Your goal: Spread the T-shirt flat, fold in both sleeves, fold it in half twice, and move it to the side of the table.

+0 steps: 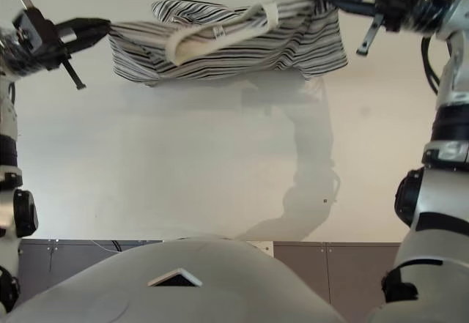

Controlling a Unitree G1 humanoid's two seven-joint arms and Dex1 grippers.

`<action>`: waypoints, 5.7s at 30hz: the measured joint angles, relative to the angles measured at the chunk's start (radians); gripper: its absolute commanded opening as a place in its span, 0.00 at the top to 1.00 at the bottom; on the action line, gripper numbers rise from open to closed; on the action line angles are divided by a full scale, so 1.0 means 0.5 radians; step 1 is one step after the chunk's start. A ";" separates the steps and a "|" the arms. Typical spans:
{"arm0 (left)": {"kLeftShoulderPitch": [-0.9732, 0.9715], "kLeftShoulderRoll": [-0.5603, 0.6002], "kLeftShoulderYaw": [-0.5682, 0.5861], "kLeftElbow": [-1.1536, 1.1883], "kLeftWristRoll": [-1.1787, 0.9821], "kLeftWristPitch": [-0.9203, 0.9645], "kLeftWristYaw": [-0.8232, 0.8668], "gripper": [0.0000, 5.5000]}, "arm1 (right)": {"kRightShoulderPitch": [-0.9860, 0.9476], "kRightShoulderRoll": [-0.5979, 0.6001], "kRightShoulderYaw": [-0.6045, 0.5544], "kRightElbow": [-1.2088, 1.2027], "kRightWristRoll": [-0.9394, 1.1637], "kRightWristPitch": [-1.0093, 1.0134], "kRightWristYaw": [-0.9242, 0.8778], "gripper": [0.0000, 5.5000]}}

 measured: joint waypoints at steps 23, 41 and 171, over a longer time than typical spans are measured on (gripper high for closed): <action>1.335 0.589 -0.146 -0.916 0.488 -0.448 -0.068 0.98 | 1.682 -0.390 0.011 -1.237 -0.220 0.056 -0.001 0.98; 1.133 0.569 0.115 -1.216 -0.043 0.597 0.304 0.77 | 1.229 -0.375 -0.212 -0.970 0.076 0.384 -0.103 0.82; 0.723 -0.509 -0.388 -0.406 0.633 0.793 1.256 0.80 | 1.933 0.348 -0.524 -1.219 0.684 1.679 -0.991 0.82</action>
